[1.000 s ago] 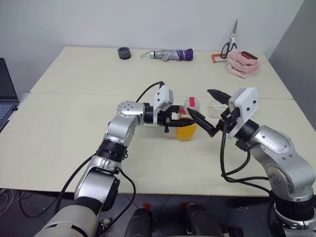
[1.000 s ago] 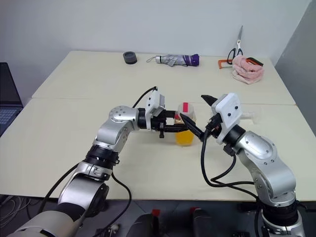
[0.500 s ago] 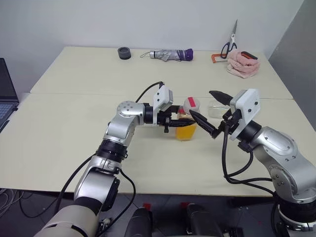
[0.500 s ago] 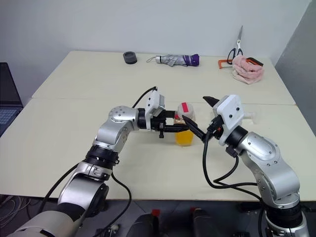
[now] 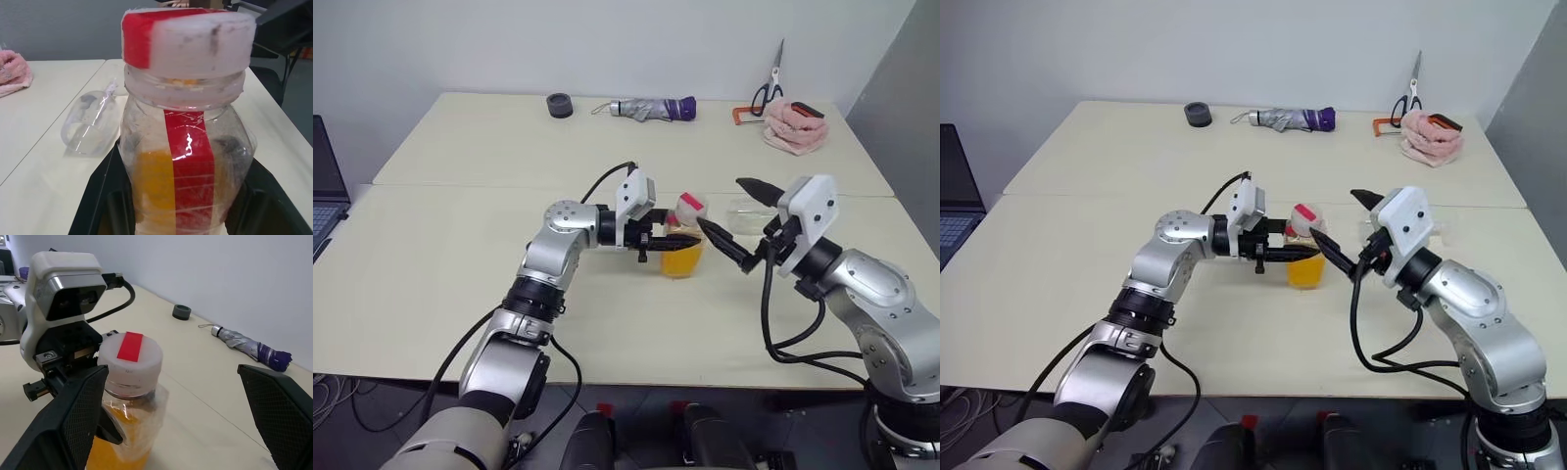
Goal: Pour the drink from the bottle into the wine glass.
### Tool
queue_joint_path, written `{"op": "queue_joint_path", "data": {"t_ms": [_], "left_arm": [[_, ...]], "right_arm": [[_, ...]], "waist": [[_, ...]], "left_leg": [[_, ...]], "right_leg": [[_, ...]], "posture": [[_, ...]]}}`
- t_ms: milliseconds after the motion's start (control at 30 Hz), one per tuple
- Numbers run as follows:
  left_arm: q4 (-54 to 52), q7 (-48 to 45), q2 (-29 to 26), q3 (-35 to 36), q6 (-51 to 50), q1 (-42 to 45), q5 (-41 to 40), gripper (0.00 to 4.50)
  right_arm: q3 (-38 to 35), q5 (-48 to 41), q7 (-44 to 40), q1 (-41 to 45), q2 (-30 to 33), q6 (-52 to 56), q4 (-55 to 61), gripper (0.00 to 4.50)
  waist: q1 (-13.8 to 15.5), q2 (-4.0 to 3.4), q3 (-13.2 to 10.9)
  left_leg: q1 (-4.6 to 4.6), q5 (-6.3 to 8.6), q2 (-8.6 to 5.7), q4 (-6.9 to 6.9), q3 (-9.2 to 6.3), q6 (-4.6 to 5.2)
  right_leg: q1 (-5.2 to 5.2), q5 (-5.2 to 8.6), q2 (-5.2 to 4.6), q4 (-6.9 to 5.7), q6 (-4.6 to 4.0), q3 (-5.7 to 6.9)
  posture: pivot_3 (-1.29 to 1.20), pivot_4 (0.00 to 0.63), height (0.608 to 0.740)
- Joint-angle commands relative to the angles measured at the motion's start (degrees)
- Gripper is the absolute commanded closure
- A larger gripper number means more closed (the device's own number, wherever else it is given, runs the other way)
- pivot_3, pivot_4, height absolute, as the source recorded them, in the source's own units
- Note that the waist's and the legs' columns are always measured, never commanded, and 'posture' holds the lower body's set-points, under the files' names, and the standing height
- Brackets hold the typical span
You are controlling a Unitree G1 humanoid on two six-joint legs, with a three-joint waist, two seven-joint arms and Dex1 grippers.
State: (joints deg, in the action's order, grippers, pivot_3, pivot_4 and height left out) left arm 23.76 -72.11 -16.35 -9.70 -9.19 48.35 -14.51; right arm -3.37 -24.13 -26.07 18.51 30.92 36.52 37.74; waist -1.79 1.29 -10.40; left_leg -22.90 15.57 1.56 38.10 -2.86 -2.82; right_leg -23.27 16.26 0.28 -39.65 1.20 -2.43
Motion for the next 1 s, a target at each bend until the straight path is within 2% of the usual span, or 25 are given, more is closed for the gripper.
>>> {"op": "queue_joint_path", "data": {"t_ms": [33, 800, 1000], "left_arm": [[-1.6, -0.8, 0.2, 0.3, 1.5, 0.5, -0.9, 2.76], [-1.7, -0.8, 0.1, 0.5, 1.4, 0.3, -0.8, 2.76], [-1.4, -0.9, 0.0, 0.7, 1.6, 0.4, -0.8, 2.76]], "right_arm": [[-2.0, 0.1, 0.0, 0.0, 0.6, -1.2, 0.1, 0.00], [-2.5, -0.3, -2.0, -0.9, 2.5, -1.3, -0.2, 0.00], [-5.6, -6.8, -6.0, -2.2, 5.4, 2.1, 2.6, 0.00]], "waist": [[0.0, 0.00, 0.0], [0.0, 0.00, 0.0], [0.0, 0.00, 0.0]], "left_leg": [[0.00, 0.00, 0.00, 0.00, 0.00, 0.00], [0.00, 0.00, -0.01, 0.00, 0.01, 0.00], [-0.01, 0.00, -0.01, 0.01, 0.01, 0.00]], "right_leg": [[0.00, 0.00, 0.00, 0.00, 0.00, 0.00], [0.00, 0.00, 0.00, 0.00, 0.00, -0.01], [0.00, 0.00, -0.01, 0.00, 0.00, -0.01]], "posture": [[0.00, 0.150, 0.740], [0.00, 0.150, 0.740], [0.00, 0.150, 0.740]]}}
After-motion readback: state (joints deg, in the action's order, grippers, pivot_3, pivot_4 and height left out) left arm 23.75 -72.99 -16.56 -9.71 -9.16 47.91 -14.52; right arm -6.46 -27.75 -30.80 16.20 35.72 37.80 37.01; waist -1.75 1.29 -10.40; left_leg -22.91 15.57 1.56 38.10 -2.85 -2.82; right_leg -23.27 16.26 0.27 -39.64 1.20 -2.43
